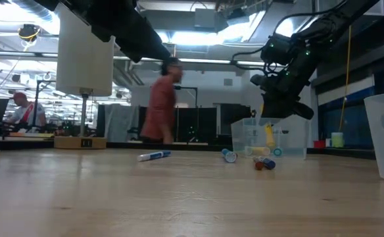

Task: Pick & Place Markers
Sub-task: Put the yellow highlighter pen into the top transparent bin, then put the blue marker pen into the bottom transparent bin

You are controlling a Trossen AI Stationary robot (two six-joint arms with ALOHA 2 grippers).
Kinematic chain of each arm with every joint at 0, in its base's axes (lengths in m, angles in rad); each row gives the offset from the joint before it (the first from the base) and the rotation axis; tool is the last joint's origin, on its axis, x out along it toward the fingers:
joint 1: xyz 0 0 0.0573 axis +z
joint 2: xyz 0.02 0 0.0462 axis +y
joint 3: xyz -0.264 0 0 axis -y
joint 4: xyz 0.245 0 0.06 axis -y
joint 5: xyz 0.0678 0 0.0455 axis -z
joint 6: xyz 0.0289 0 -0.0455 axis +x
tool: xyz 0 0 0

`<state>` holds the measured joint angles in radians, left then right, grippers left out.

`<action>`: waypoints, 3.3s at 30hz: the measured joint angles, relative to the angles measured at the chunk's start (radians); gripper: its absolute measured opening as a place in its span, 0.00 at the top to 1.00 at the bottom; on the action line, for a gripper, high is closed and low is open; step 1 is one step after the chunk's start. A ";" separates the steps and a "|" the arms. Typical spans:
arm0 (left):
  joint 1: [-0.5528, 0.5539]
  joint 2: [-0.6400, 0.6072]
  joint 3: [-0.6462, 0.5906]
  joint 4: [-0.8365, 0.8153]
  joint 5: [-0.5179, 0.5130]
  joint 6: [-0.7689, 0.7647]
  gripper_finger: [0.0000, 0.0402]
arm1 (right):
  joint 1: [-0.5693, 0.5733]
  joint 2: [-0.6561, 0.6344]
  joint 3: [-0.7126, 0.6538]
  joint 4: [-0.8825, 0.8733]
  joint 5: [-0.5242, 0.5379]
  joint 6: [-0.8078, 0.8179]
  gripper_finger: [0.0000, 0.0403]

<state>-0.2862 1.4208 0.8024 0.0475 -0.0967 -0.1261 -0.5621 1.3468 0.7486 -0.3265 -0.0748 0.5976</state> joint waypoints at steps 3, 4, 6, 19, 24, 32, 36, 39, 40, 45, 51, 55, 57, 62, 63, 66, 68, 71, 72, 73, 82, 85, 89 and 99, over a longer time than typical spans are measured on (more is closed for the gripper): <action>0.000 0.000 0.000 0.000 0.000 0.000 0.61 | -0.014 0.000 0.000 0.000 -0.008 0.004 0.83; 0.000 0.000 0.000 0.000 0.000 0.000 0.60 | -0.018 0.000 0.000 0.000 -0.009 0.005 0.83; 0.000 0.000 0.000 0.000 0.000 0.000 0.60 | -0.026 0.000 0.000 0.000 -0.009 0.005 0.83; 0.000 0.000 0.000 0.000 0.000 0.000 0.60 | -0.051 0.062 0.000 -0.011 -0.026 0.018 0.83; 0.000 0.000 0.000 0.000 0.000 0.000 0.60 | -0.053 0.103 0.003 0.006 -0.032 0.003 0.83; 0.000 0.000 0.000 0.000 0.000 0.000 0.60 | -0.085 0.117 0.003 0.019 -0.066 -0.002 0.83; 0.000 0.000 0.000 0.000 0.000 0.000 0.60 | -0.098 0.117 0.001 0.018 -0.094 -0.002 0.83; 0.000 0.000 0.000 0.000 0.000 0.000 0.60 | -0.098 0.117 0.001 0.018 -0.094 -0.002 0.83; 0.000 0.000 0.000 0.000 0.000 0.000 0.60 | -0.098 0.117 0.001 0.018 -0.094 -0.002 0.83; 0.000 0.000 0.000 0.000 0.000 -0.001 0.60 | -0.098 0.117 0.001 0.018 -0.094 0.001 0.83; 0.000 0.000 0.000 0.000 0.000 -0.001 0.60 | -0.097 0.118 -0.001 0.029 -0.087 0.000 0.74; 0.000 0.000 0.000 0.000 0.000 -0.001 0.61 | -0.097 0.120 -0.002 0.037 -0.086 0.001 0.60; 0.000 0.000 0.000 0.000 0.000 -0.001 0.61 | -0.097 0.120 -0.002 0.035 -0.085 0.000 0.54; 0.000 0.000 0.000 0.000 0.000 0.000 0.60 | -0.097 0.119 -0.002 0.038 -0.075 -0.019 0.48; 0.000 0.000 0.000 0.000 0.000 0.000 0.60 | -0.097 0.119 -0.002 0.042 -0.075 -0.034 0.47; 0.000 0.000 0.000 0.000 0.000 0.000 0.60 | -0.097 0.117 -0.001 0.058 -0.075 -0.064 0.47; 0.000 0.000 0.000 0.000 -0.003 0.000 0.60 | -0.097 0.117 -0.001 0.048 -0.075 -0.058 0.47; 0.000 0.000 0.000 0.000 -0.027 0.000 0.60 | -0.097 0.117 -0.001 0.044 -0.075 -0.074 0.47; 0.000 0.000 0.000 0.000 -0.040 0.000 0.60 | -0.097 0.117 -0.001 0.045 -0.075 -0.080 0.47; 0.000 0.000 0.000 0.000 -0.051 0.000 0.60 | -0.097 0.117 -0.001 0.045 -0.075 -0.079 0.47; 0.000 0.000 0.000 0.000 -0.069 0.000 0.61 | -0.024 0.116 -0.001 0.172 -0.141 -0.179 0.46; 0.000 0.000 0.000 0.000 -0.068 0.000 0.61 | 0.036 0.109 -0.001 0.248 -0.161 -0.250 0.46; 0.000 0.000 0.000 -0.017 -0.068 0.000 0.61 | 0.111 0.064 0.000 0.283 -0.164 -0.327 0.46; 0.000 0.000 0.000 -0.033 -0.066 -0.017 0.61 | 0.302 -0.208 -0.092 0.384 -0.163 -0.403 0.46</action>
<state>-0.2859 1.4212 0.8024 0.0143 -0.1627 -0.1432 -0.2601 1.1388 0.6563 0.0577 -0.2378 0.1948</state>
